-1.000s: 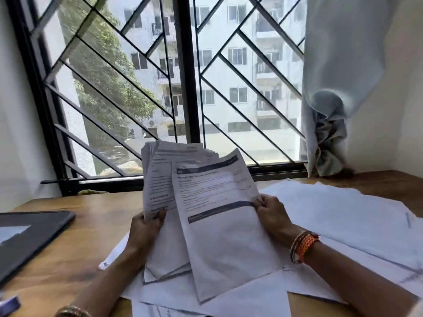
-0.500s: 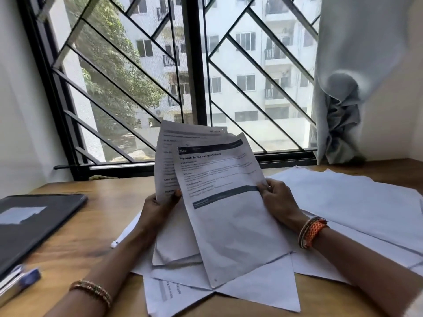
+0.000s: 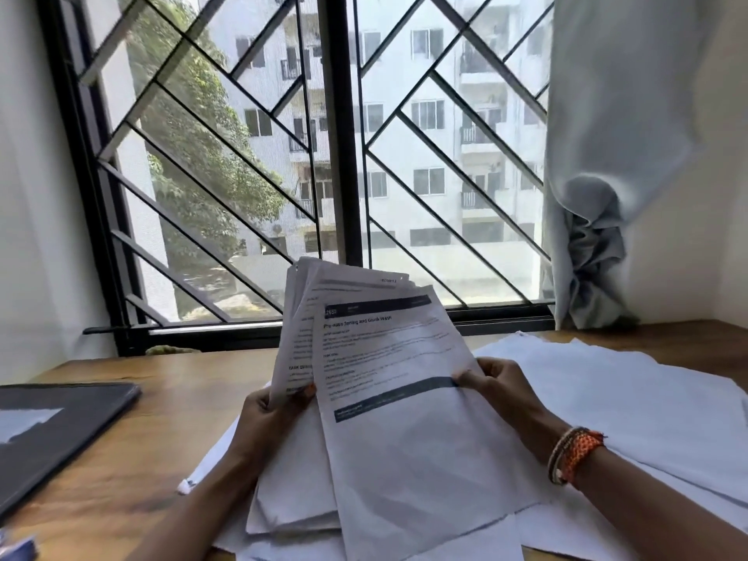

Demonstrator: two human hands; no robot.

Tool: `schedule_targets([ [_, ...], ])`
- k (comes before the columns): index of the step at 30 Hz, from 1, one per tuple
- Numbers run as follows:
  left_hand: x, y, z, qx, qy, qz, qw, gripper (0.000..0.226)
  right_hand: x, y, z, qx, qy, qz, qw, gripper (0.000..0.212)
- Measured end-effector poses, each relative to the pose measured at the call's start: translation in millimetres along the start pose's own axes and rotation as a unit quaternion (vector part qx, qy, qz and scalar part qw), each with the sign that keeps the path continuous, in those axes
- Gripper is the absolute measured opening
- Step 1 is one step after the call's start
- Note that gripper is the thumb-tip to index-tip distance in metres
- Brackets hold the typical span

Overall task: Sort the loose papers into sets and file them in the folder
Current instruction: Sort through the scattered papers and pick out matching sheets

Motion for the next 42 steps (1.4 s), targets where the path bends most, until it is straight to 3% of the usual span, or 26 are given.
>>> schedule_targets([
  [3,-0.9,2.2,0.1,-0.008,-0.002,-0.014,1.0,0.031,3.2,0.2,2.5,-0.026,0.001,0.009,1.0,0.004],
  [7,0.5,1.8,-2.0,-0.012,0.002,-0.023,1.0,0.018,4.9,-2.3,5.5,-0.064,-0.01,0.036,0.997,0.009],
  [11,2.4,1.9,-3.4,-0.004,0.005,-0.022,1.0,0.013,1.7,1.4,4.8,-0.07,-0.009,0.014,0.997,0.009],
  [19,6.0,3.9,-7.1,-0.01,0.007,-0.027,1.0,0.011,6.1,5.8,13.6,-0.084,0.013,-0.021,0.996,0.011],
  [42,2.8,5.2,-7.5,-0.005,0.007,-0.036,0.999,0.011,5.5,8.8,30.1,-0.168,0.091,0.016,0.981,0.021],
])
Point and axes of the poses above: each hand's wrist, its own x-axis away from the middle knuckle, its own y-axis out of the back of the hand, z = x × y, the point moved 5 cm from there along -x, towards the middle knuckle, and after that the axes turned 2 degrees about y, right-handed, at the moved point
